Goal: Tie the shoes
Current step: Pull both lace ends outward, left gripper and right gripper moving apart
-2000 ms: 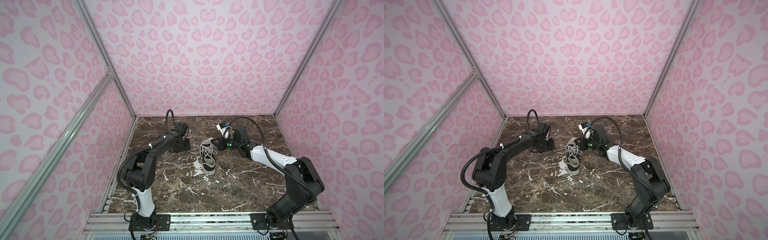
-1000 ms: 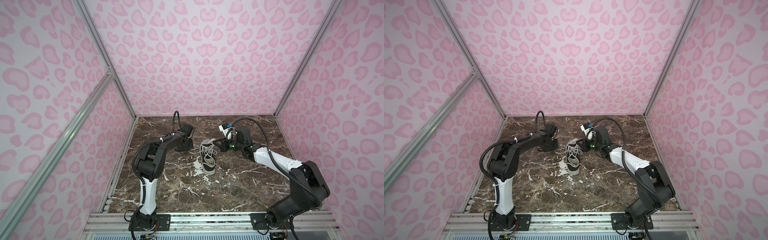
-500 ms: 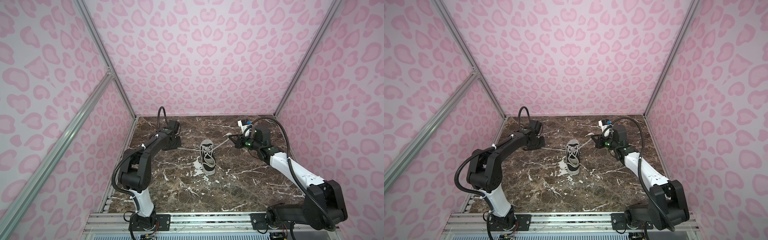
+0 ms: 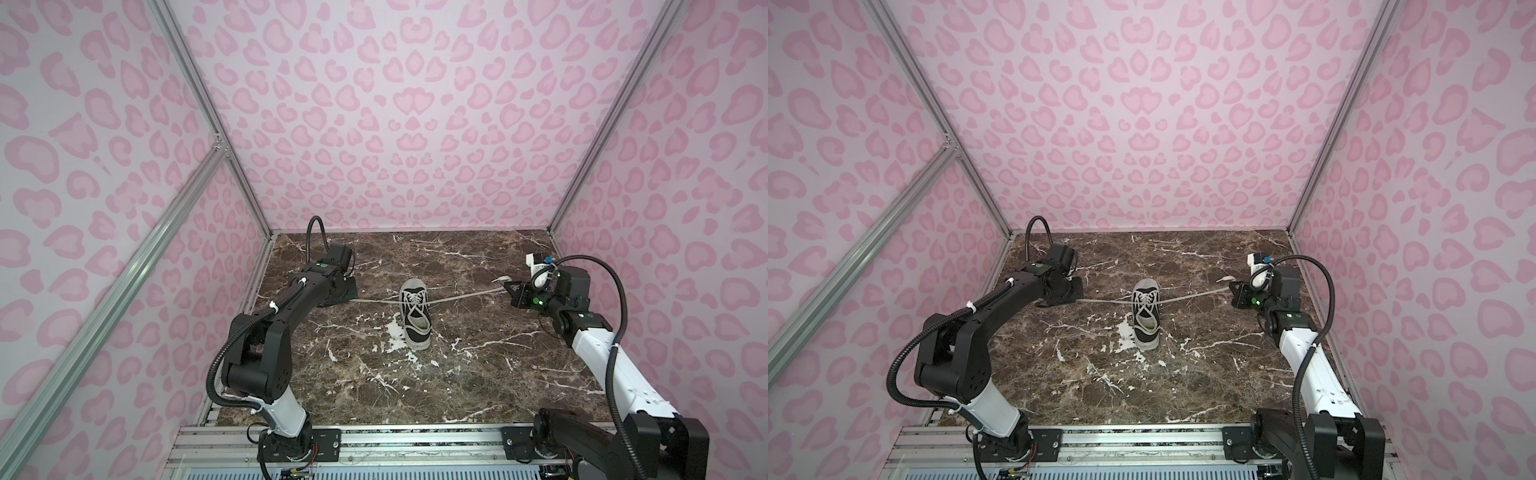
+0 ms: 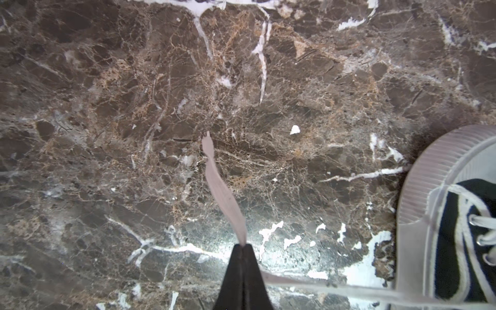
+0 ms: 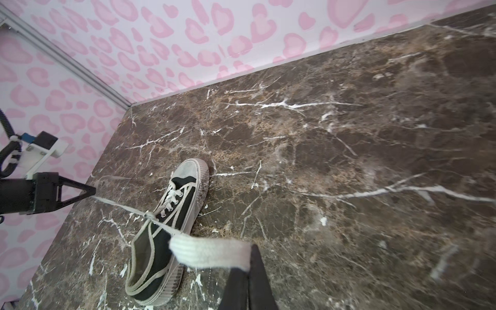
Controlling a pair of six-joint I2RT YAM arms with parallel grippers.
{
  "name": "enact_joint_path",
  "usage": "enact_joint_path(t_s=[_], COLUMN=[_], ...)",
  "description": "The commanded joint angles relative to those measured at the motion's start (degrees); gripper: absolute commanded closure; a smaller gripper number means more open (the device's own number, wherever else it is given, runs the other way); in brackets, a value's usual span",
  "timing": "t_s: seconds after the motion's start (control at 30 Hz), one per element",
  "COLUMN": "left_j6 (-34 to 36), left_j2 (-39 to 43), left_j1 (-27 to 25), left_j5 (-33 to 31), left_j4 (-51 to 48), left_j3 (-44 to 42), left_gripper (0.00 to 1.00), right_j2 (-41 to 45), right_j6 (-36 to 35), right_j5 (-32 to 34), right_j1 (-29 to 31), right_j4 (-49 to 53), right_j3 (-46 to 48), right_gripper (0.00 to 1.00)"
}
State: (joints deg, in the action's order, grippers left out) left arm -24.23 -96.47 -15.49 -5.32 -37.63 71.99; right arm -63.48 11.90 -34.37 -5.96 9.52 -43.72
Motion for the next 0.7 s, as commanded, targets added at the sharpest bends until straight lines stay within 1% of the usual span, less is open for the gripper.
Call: enact_joint_path(t_s=[0.0,0.2,0.3,0.43,0.67], left_j6=[0.5,0.3,0.5,0.6,0.7], left_j2=[1.0,2.3,2.5,2.1,0.5], left_j1=[0.1,0.0,0.2,0.2,0.2], left_j5=[-0.7,-2.6,-2.9,-2.2,-2.5], left_j4=[-0.8,-1.2,-1.2,-1.1,-0.1], left_j3=[-0.5,-1.6,-2.1,-2.6,-4.5], left_gripper=[0.96,0.96,0.96,0.96,0.96], right_j2=[2.3,3.5,3.2,1.6,-3.6], right_j6=[-0.6,1.3,2.1,3.1,3.4], right_j5=[2.7,6.2,6.5,6.2,6.3], right_j1=[-2.3,-6.1,-7.7,-7.9,-7.9], right_j4=[2.3,3.8,3.3,3.0,4.9], right_j3=[1.0,3.1,3.9,3.8,3.4], right_gripper=[0.96,0.96,0.96,0.97,0.97])
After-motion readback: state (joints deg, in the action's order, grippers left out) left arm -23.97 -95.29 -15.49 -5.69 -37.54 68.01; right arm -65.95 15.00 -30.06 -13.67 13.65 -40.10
